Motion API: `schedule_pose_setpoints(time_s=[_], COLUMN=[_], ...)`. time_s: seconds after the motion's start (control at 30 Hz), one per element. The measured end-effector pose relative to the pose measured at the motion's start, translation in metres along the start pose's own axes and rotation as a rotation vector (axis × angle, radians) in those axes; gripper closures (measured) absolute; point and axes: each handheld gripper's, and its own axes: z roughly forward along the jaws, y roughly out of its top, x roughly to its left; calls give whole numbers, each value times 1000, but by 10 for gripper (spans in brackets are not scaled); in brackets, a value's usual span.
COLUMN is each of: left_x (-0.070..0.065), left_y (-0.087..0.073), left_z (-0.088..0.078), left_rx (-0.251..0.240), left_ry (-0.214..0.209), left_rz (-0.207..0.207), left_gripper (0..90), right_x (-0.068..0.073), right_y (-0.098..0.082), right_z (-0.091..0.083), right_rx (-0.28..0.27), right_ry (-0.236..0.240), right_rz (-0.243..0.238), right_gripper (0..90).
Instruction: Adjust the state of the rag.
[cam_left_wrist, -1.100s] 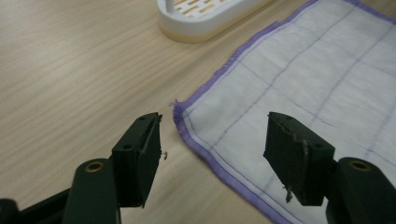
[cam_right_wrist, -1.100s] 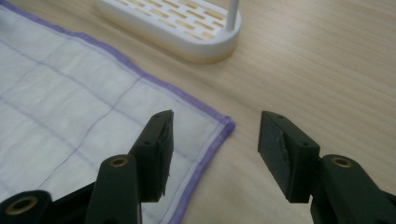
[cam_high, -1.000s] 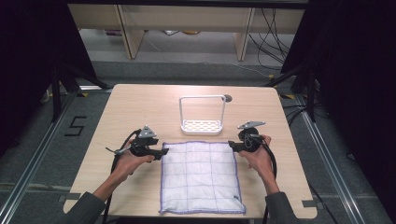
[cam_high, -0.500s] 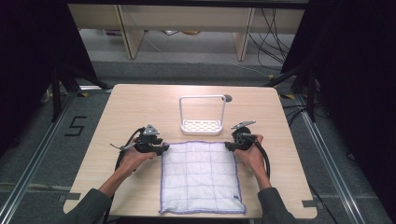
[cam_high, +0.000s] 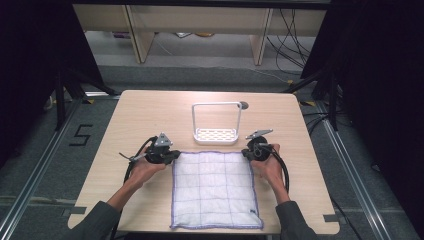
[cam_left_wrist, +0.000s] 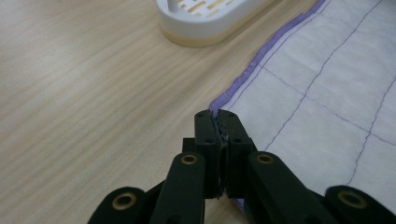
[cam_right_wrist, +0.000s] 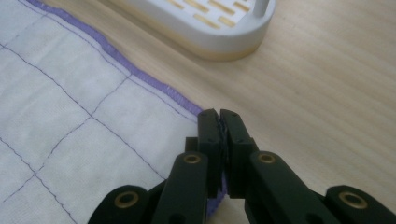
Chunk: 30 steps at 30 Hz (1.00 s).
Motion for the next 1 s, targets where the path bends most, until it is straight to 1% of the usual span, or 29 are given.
schedule_pose_setpoints(time_s=[0.03,0.07,0.1,0.13,0.17,0.2,0.23,0.27,0.3,0.33,0.37,0.4,0.43,0.47,0.5,0.53,0.57,0.6,0.63,0.67,0.7,0.73,0.77,0.8,0.83,0.9,0.93,0.97,1.0], left_x=[-1,0,-1,-1,0,0,1,2,3,5,6,7,6,6,3,2,-4,-9,-12,-18,-27,-34,-40,-51,-57,-72,-79,-83,-91], left_y=[1,2,3,5,6,8,10,12,13,16,20,22,24,26,27,27,25,23,22,17,12,6,1,-8,-13,-28,-36,-42,-50], left_z=[-1,-2,-3,-5,-6,-9,-11,-14,-16,-19,-22,-24,-26,-31,-35,-41,-47,-53,-57,-62,-70,-75,-79,-87,-90,-96,-98,-98,-99], left_rx=[-15,-14,-26,-32,-35,-43,-49,-66,-71,-84,-98,-112,-148,-141,-159,-152,-168,-170,-164,-173,-158,-168,-165,-163,-167,-156,-156,-152,-134], left_ry=[-4,-5,-3,0,0,6,0,2,1,3,5,5,7,0,0,-6,-11,-24,-30,-41,-52,-78,-86,-99,-107,-135,-142,-147,-160], left_rz=[-7,4,-3,-1,1,6,9,0,3,-3,-10,-18,-36,-30,-31,-4,7,24,30,45,68,76,89,112,115,137,144,152,151], left_gripper=[872,872,872,873,873,873,873,873,873,873,873,873,873,873,873,873,873,873,873,873,873,873,873,873,873,872,872,872,871], right_x=[0,0,1,-1,-1,0,0,-1,-2,0,-1,0,1,2,4,5,8,13,17,19,24,31,36,40,48,56,61,66,69], right_y=[1,2,3,4,5,5,7,8,10,11,14,17,18,20,20,19,17,13,9,6,-1,-9,-17,-24,-37,-53,-62,-71,-77], right_z=[-3,-6,-7,-10,-13,-14,-18,-22,-24,-28,-35,-41,-44,-49,-54,-59,-64,-72,-78,-82,-88,-95,-100,-104,-112,-117,-119,-120,-120], right_rx=[-9,-15,-27,-29,-35,-55,-73,-74,-110,-106,-118,-131,-137,-144,-161,-165,-186,-195,-204,-207,-213,-206,-212,-211,-211,-215,-208,-188,-181], right_ry=[1,8,6,0,4,1,0,-5,-10,-2,-2,12,12,14,11,20,24,31,38,36,42,42,39,44,45,60,61,70,71], right_rz=[7,10,13,-4,4,10,1,-12,-25,-8,-25,-21,-19,-23,-28,-35,-52,-57,-77,-75,-92,-108,-117,-115,-124,-142,-139,-136,-141], right_gripper=[885,886,887,888,888,888,889,889,889,889,890,890,890,890,890,890,890,890,890,890,890,890,890,890,890,890,890,890,890])
